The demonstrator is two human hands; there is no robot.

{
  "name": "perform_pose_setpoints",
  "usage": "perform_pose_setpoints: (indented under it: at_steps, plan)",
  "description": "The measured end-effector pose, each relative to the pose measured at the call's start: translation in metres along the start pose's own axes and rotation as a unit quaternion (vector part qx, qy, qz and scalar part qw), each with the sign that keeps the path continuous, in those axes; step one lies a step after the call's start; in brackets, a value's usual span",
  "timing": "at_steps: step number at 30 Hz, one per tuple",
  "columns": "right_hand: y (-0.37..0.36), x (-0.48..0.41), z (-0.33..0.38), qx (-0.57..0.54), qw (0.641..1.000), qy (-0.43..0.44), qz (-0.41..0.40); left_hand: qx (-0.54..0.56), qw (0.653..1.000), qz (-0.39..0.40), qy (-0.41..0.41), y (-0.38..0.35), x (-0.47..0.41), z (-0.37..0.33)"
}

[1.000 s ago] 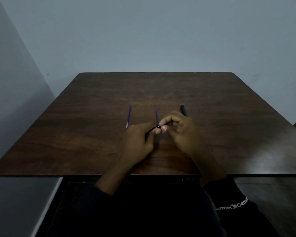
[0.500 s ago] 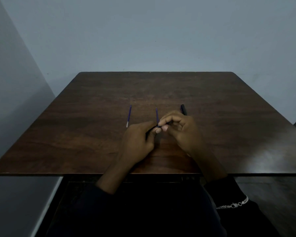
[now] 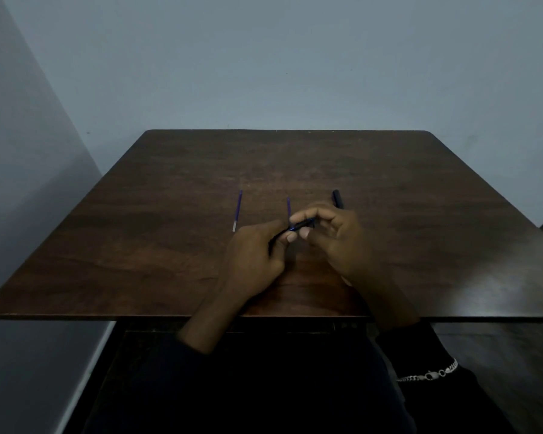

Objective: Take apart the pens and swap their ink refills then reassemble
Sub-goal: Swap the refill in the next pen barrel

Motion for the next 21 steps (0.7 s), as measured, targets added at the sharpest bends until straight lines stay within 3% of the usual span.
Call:
perform_pose_setpoints:
  at_steps: [6,16,21]
  plan:
    - [0.0025,-0.0002,-0.0089,-0.039,0.995,-0.070,-0.052,-0.001,1.000,-0.004,-0.004,-0.0004,0.0005,0.0004]
    - [0.0023,0.0000,-0.0039,-0.118,0.992,-0.038,-0.034,0.006,1.000,-0.010,0.002,-0.0007,0.0001,0.0013]
    - [0.0080,0.0000,-0.0048,-0.120,0.988,-0.057,-0.072,0.015,1.000,-0.002,0.008,-0.0009,0.0014,0.0002]
Point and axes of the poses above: each hand's wrist, its own x-axis away from the middle knuckle, its own y-axis out of the back of the hand, z = x × y, the point moved 6 cm from there along -x, towards the middle knuckle, and after that the axes turned 3 degrees about z, right-handed, at the moved point
